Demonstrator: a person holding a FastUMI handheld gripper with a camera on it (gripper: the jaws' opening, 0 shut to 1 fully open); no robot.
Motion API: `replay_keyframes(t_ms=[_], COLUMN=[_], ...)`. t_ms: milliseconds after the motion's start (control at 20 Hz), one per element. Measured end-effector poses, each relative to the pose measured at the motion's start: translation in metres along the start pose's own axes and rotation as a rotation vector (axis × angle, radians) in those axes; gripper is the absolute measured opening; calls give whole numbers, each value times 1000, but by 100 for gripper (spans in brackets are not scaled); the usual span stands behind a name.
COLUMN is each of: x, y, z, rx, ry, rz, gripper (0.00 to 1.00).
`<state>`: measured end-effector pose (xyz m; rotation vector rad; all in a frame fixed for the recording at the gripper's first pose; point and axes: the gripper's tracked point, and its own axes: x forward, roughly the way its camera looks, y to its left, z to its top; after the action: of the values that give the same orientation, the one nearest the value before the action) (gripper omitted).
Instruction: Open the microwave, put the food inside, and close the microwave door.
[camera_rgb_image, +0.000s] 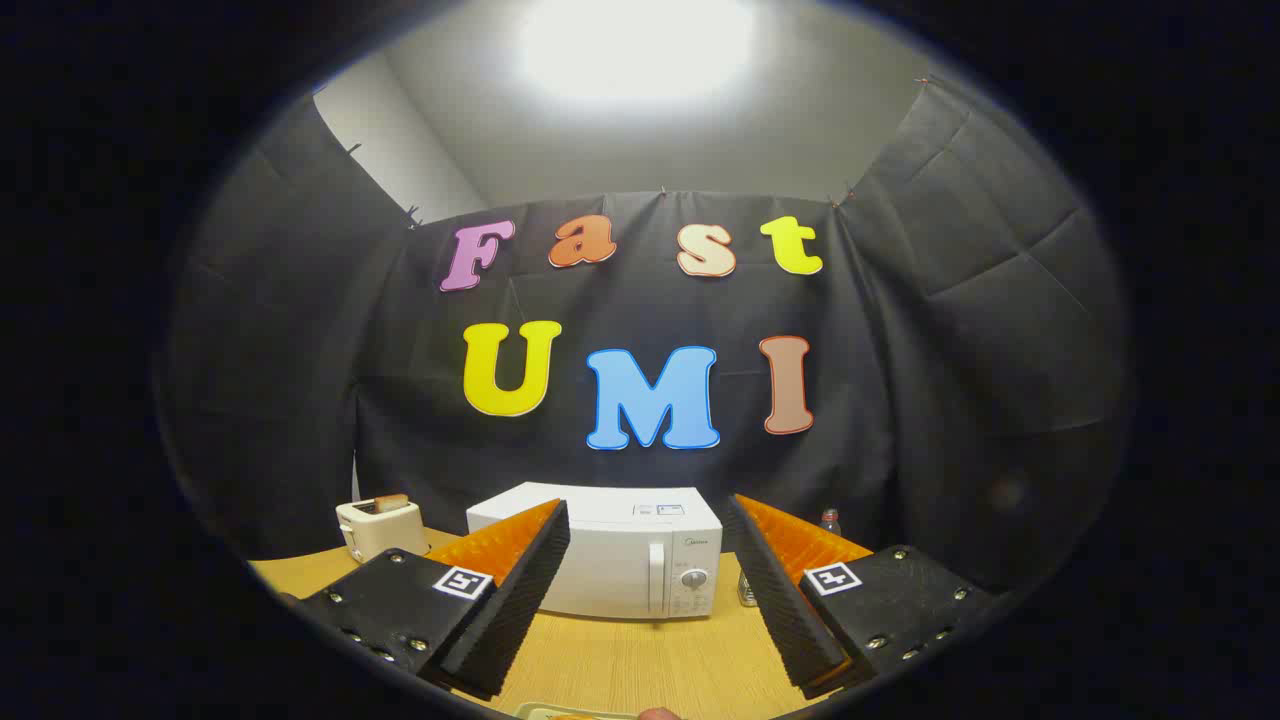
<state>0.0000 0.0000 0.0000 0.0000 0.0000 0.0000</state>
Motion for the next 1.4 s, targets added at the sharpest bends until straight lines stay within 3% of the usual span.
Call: replay_keyframes(t_ms=[800, 1400], x=[41, 135], y=[-7, -41], z=[-13, -112], rx=[24, 35], ry=[16, 176], rz=[10, 47], gripper=[98, 98])
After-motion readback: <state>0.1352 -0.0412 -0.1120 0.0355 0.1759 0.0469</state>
